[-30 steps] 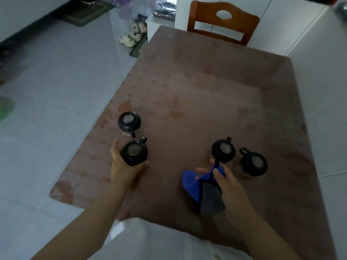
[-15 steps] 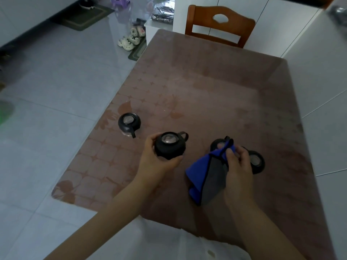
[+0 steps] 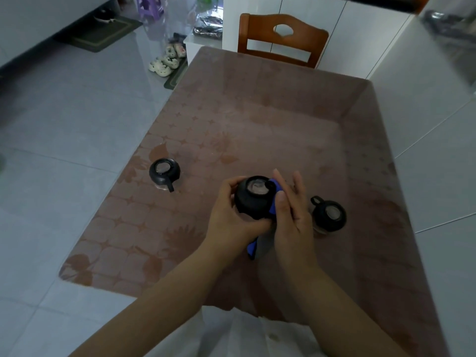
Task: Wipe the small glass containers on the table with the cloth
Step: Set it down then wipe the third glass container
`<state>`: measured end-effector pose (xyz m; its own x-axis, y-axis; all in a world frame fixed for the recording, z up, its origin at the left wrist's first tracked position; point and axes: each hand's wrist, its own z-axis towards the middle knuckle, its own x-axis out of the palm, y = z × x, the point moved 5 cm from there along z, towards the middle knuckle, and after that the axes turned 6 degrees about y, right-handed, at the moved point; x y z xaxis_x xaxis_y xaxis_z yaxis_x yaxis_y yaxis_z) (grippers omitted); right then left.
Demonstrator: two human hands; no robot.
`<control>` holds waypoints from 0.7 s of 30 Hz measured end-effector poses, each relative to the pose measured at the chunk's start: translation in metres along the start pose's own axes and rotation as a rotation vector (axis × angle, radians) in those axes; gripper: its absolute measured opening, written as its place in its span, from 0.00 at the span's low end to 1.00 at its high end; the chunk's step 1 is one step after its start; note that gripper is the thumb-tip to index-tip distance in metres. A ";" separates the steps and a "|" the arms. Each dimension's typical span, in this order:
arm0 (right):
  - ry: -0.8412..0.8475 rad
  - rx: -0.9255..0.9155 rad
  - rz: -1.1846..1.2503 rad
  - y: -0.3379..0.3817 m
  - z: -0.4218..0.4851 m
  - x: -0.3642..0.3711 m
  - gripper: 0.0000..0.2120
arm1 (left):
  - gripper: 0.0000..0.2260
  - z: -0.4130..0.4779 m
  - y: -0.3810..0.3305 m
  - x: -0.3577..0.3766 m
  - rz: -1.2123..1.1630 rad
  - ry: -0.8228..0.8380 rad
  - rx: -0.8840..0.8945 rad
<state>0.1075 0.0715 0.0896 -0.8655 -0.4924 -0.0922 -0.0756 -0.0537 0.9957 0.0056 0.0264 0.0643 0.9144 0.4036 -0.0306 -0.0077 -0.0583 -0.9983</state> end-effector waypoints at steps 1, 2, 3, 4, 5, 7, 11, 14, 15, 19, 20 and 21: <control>-0.012 0.017 0.023 -0.001 0.002 -0.003 0.12 | 0.30 0.000 -0.001 0.001 0.000 0.003 0.004; -0.016 0.046 0.050 -0.002 0.004 -0.007 0.12 | 0.29 -0.001 -0.003 0.002 0.003 0.008 0.006; -0.012 0.078 0.080 -0.004 0.005 -0.010 0.12 | 0.29 -0.001 -0.004 0.003 0.003 0.015 0.006; -0.008 0.108 0.112 -0.005 0.005 -0.015 0.12 | 0.29 -0.001 -0.005 0.003 0.002 0.022 0.003; -0.011 0.130 0.135 -0.007 0.005 -0.020 0.13 | 0.29 -0.001 -0.006 0.004 0.003 0.027 -0.001; -0.051 0.120 0.121 -0.004 0.003 -0.030 0.13 | 0.29 0.000 -0.008 0.005 0.000 0.032 -0.007; 0.032 -0.054 -0.104 0.011 -0.006 -0.027 0.13 | 0.27 0.004 -0.010 0.006 -0.028 -0.005 -0.038; 0.179 -0.176 -0.234 0.013 -0.010 -0.012 0.15 | 0.25 0.004 -0.013 0.012 -0.077 0.043 -0.062; 0.182 -0.194 -0.230 0.013 -0.009 -0.011 0.15 | 0.24 0.004 -0.014 0.014 -0.094 0.063 -0.064; 0.163 -0.185 -0.178 0.013 -0.005 -0.017 0.16 | 0.22 0.005 -0.020 0.016 -0.130 0.113 -0.062; 0.151 -0.186 -0.160 0.014 -0.005 -0.018 0.16 | 0.22 0.006 -0.022 0.017 -0.135 0.120 -0.062; 0.133 -0.181 -0.126 0.016 -0.005 -0.019 0.15 | 0.22 0.007 -0.022 0.018 -0.139 0.128 -0.062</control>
<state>0.1254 0.0763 0.1069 -0.7813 -0.5811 -0.2277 -0.0783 -0.2707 0.9595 0.0192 0.0411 0.0858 0.9490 0.2923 0.1182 0.1438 -0.0677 -0.9873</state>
